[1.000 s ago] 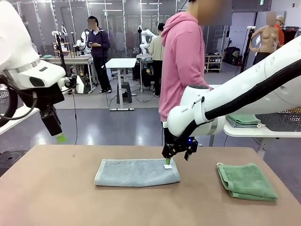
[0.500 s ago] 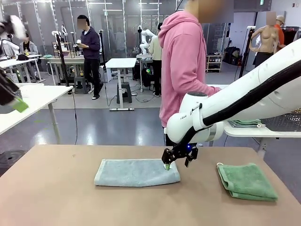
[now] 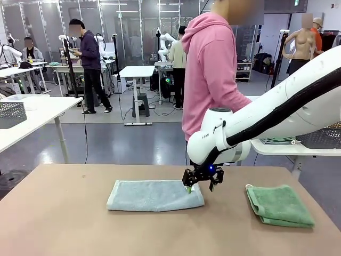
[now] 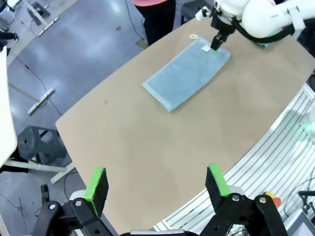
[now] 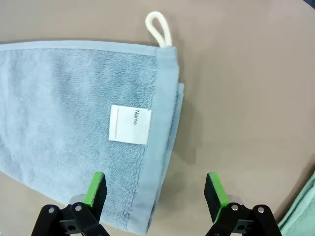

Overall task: Fold the towels and place them in the basket.
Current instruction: When a person lays out a Towel with hook on the table, fold it in half twice.

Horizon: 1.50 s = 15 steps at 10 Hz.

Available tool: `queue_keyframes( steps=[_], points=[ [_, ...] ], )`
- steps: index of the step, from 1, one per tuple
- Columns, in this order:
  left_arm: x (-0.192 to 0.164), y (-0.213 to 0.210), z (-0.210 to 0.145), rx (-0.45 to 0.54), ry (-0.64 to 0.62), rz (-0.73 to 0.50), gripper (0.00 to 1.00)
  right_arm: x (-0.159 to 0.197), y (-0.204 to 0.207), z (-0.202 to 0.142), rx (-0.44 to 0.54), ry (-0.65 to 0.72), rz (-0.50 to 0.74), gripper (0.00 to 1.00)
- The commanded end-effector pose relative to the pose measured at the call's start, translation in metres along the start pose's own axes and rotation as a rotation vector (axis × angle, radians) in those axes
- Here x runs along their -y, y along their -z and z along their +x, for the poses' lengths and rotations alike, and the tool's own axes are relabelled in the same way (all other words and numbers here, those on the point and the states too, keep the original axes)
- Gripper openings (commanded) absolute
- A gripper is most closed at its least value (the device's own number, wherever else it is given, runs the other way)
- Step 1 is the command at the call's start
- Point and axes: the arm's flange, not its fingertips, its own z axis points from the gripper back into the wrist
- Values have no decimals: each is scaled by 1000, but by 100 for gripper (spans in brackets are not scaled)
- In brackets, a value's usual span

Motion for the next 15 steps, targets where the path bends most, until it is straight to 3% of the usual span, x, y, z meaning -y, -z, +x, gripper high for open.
queue_keyframes(
  steps=[1, 2, 5, 6, 7, 8, 9, 11, 12, 13, 15],
  points=[
    [2, 2, -1, 4, -54, 72, 100, -1, 10, 6, 4, 47, -21, 100],
    [0, 0, 0, 0, 0, 0, 100, 0, 17, 7, 3, 47, -13, 100],
    [0, 0, 0, 0, 0, 0, 100, -3, 23, 6, -1, 46, -7, 100],
    [0, 0, 0, 0, 0, 0, 100, -4, 28, 5, -3, 37, -11, 90],
    [0, 0, 0, 0, 0, 0, 100, -5, 29, 4, -3, 30, -14, 52],
    [0, 0, 0, 0, 0, 0, 100, -7, 30, 3, -2, 29, -3, 32],
    [0, 0, 0, 0, 0, 0, 100, -9, 30, 3, -1, 33, -1, 0],
    [0, 0, 0, 0, 0, 0, 100, -14, 31, 4, -7, 43, 0, 0],
    [0, 0, 0, 0, 0, 0, 100, -18, 31, 5, -11, 45, -2, 7],
    [0, 0, 0, 0, 0, 0, 100, -21, 31, 6, -14, 49, -4, 0],
    [0, 0, 0, 0, 0, 0, 100, -29, 26, 8, -26, 52, -27, 0]
  ],
)
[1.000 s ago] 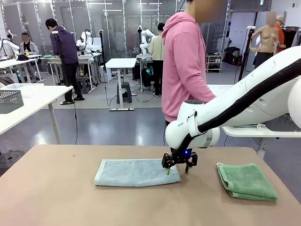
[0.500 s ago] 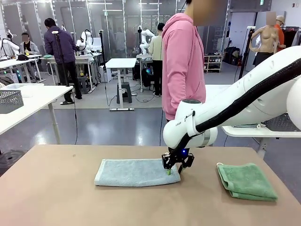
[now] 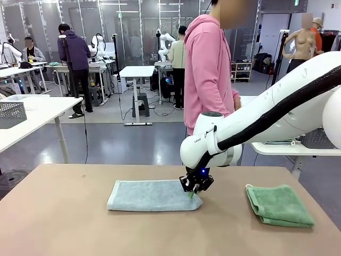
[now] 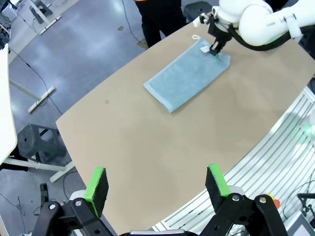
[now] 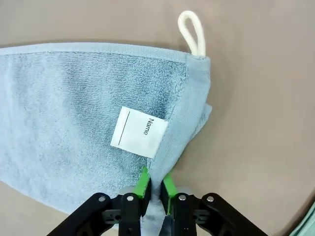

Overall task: Fold the towels and place them in the basket.
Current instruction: When a person lays out a Towel with hook on the table, fold it in half twice.

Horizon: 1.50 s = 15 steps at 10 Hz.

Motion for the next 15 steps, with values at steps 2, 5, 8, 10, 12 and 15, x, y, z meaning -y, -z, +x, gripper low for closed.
queue_keyframes(
  steps=[2, 5, 8, 10, 12, 15],
  points=[
    [-1, 1, 0, -3, 9, -5, 100, -10, 8, 4, -30, 43, -56, 0],
    [-1, 1, 0, -3, 9, -5, 100, -6, -12, -7, -35, 55, -84, 0],
    [-1, 1, 0, -3, 9, -5, 100, 9, -75, -29, -48, -62, -351, 0],
    [-1, 1, 0, -3, 9, -5, 100, -3, -117, -36, -26, -67, -497, 0],
    [-1, 1, 0, -3, 9, -5, 100, -31, -137, -27, -1, -97, -507, 0],
    [-1, 1, 0, -3, 9, -5, 100, -80, -123, -12, -37, -105, -476, 0]
  ],
)
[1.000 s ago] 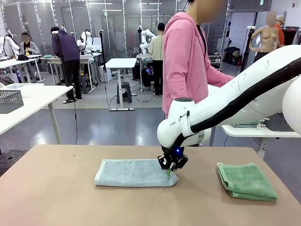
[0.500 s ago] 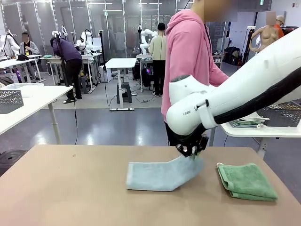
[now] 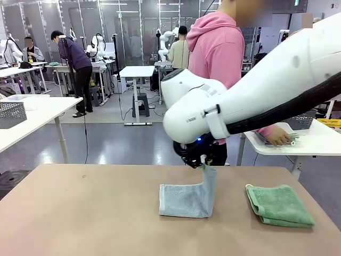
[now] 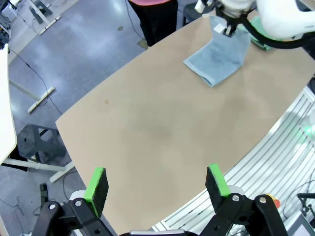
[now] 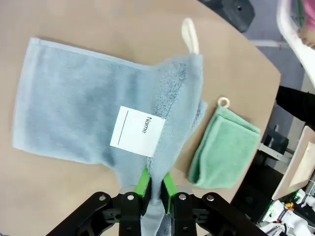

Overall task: Fold the towels and place them in the basket.
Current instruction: When a person lays out a Towel with hook on the table, fold it in half twice.

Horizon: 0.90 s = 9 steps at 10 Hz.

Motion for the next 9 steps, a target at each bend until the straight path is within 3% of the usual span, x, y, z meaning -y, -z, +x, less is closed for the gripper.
queue_keyframes(
  steps=[1, 7, 9],
  points=[
    [-1, 0, -1, -3, 9, -3, 100, -23, 1, 19, -30, 40, 26, 0],
    [-1, 0, -1, -3, 9, -3, 100, -110, 21, 54, -116, -17, 85, 0],
    [-1, 0, -1, -3, 9, -3, 100, -120, 23, 60, -118, -3, 92, 42]
  ],
)
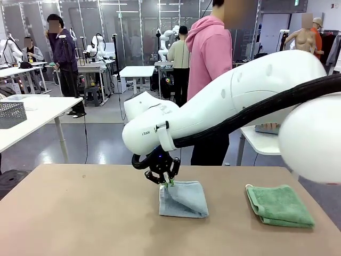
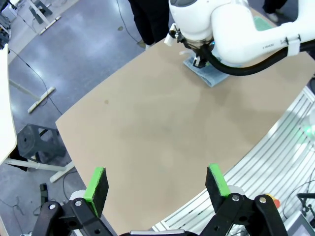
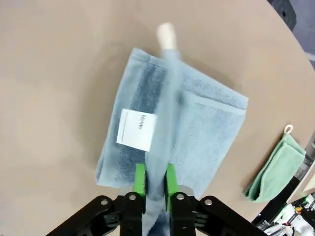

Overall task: Fold the towels and place them in the basket.
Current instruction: When a person lays out a Towel with hook on the table, fold it in half twice.

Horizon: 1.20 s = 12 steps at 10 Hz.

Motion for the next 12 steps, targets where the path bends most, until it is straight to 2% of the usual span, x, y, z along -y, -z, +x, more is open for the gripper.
queue_keyframes(
  steps=[1, 2, 3, 8, 9, 10, 12],
  points=[
    [-1, 0, -1, -3, 9, -3, 100, -4, -7, 7, -9, 56, 3, 65],
    [-1, 0, -1, -3, 9, -3, 100, -4, -6, 8, -9, 61, 2, 89],
    [-1, 0, -1, -3, 9, -3, 100, -5, -5, 8, -10, 62, 7, 100],
    [-1, 0, -1, -3, 9, -3, 100, 7, -2, 2, 27, 61, 63, 100],
    [-1, 0, -1, -3, 9, -3, 100, 14, 4, 1, 6, 52, 64, 100],
    [-1, 0, -1, -3, 9, -3, 100, 1, -4, 11, 3, 40, 40, 100],
    [-1, 0, -1, -3, 9, -3, 100, 1, -4, 11, 3, 40, 40, 100]
  ],
)
